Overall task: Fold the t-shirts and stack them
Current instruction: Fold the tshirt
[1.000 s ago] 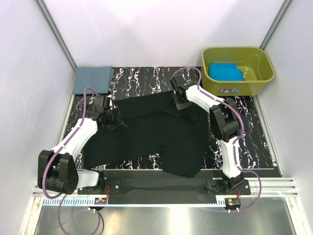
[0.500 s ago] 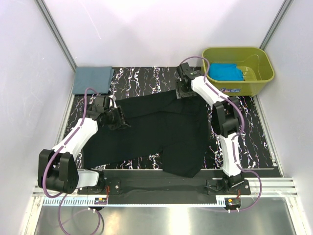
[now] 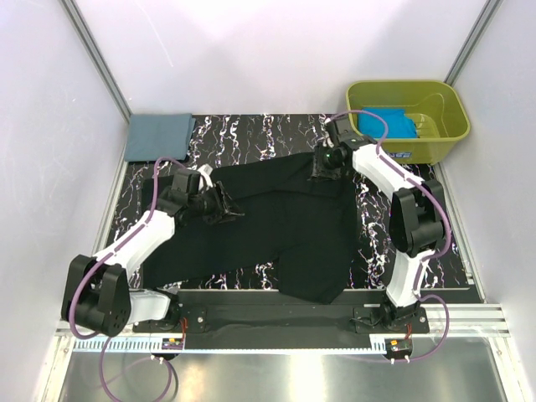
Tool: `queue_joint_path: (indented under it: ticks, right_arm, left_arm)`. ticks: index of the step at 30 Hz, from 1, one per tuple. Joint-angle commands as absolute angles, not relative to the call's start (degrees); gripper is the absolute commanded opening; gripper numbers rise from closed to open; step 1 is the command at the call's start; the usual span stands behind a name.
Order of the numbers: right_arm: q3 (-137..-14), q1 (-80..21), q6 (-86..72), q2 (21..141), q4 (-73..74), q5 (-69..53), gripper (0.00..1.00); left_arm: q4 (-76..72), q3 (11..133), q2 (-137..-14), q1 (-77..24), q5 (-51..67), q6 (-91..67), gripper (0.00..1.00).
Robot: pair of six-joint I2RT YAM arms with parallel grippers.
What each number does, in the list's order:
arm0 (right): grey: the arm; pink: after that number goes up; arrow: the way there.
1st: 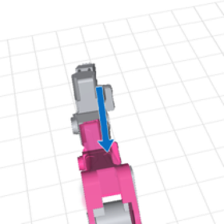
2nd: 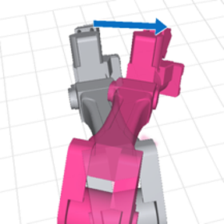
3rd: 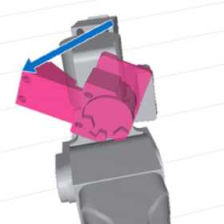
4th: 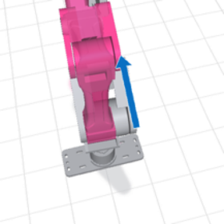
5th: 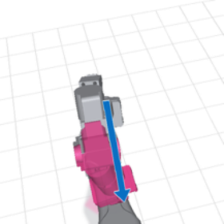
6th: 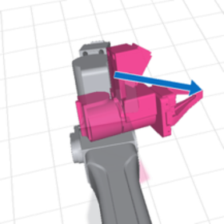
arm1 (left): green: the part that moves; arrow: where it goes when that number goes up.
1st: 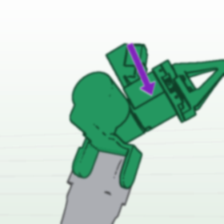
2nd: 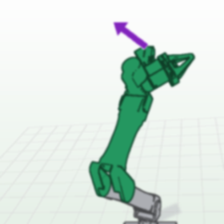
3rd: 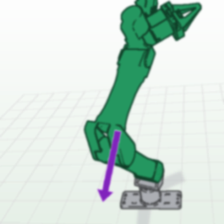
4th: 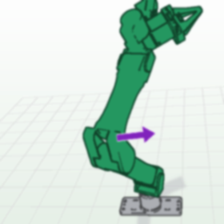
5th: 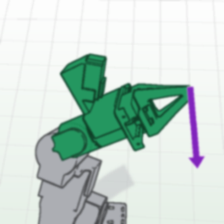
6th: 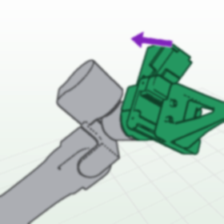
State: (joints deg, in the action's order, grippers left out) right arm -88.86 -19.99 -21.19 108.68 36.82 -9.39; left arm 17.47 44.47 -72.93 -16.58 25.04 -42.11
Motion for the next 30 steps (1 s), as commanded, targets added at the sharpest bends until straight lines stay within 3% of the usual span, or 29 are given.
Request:
queue_joint_path:
  ticks: [1,14,23,30]
  right_arm:
    - [-85.7,-15.7,-27.3,110.7,25.6,-19.6,0.27]
    - [-82.7,-14.2,-30.9,116.9,21.7,-24.3,0.44]
    - [-81.4,-14.2,-29.7,118.1,21.4,-23.9,0.48]
    - [-81.4,-14.2,-30.8,120.1,19.7,-25.7,0.45]
  left_arm:
    - [15.0,42.2,-69.5,-16.6,26.5,-44.5,0.45]
    - [20.3,43.6,-67.1,-16.6,24.1,-42.3,0.45]
    - [20.8,43.2,-67.1,-16.7,23.7,-42.4,0.45]
    - [21.1,43.1,-67.0,-16.6,23.2,-42.4,0.45]
